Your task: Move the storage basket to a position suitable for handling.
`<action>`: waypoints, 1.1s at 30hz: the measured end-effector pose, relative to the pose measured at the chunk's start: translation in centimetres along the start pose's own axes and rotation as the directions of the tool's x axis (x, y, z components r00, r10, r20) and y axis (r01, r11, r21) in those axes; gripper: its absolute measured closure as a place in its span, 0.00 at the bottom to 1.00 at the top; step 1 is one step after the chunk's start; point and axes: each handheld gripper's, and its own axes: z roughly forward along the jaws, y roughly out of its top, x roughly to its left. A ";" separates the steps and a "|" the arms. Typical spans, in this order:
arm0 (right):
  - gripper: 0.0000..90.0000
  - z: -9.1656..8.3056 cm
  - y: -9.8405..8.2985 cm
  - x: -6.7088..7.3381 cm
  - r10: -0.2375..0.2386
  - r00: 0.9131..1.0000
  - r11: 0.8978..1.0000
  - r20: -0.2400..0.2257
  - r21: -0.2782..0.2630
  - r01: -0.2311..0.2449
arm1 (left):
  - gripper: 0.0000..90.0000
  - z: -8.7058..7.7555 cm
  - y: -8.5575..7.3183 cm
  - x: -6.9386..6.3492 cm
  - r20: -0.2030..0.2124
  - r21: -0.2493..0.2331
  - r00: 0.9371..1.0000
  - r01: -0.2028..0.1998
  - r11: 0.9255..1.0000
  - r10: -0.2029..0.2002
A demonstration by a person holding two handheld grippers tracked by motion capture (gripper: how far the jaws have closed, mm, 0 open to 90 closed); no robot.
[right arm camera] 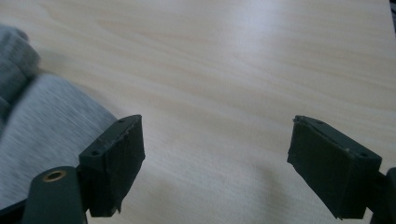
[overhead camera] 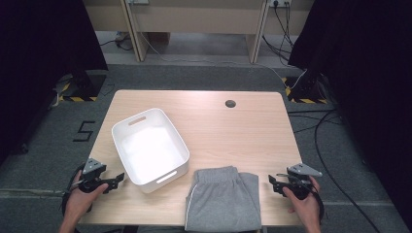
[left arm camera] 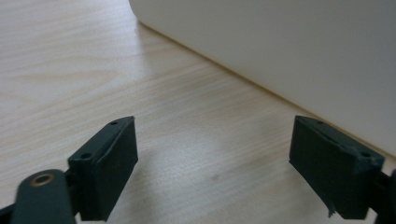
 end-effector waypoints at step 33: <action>0.25 4.6 11.0 11.0 -0.304 0.928 0.951 -0.214 -0.116 0.285 | 0.16 -0.8 -0.3 -11.2 0.137 -0.065 0.987 -0.079 0.995 0.087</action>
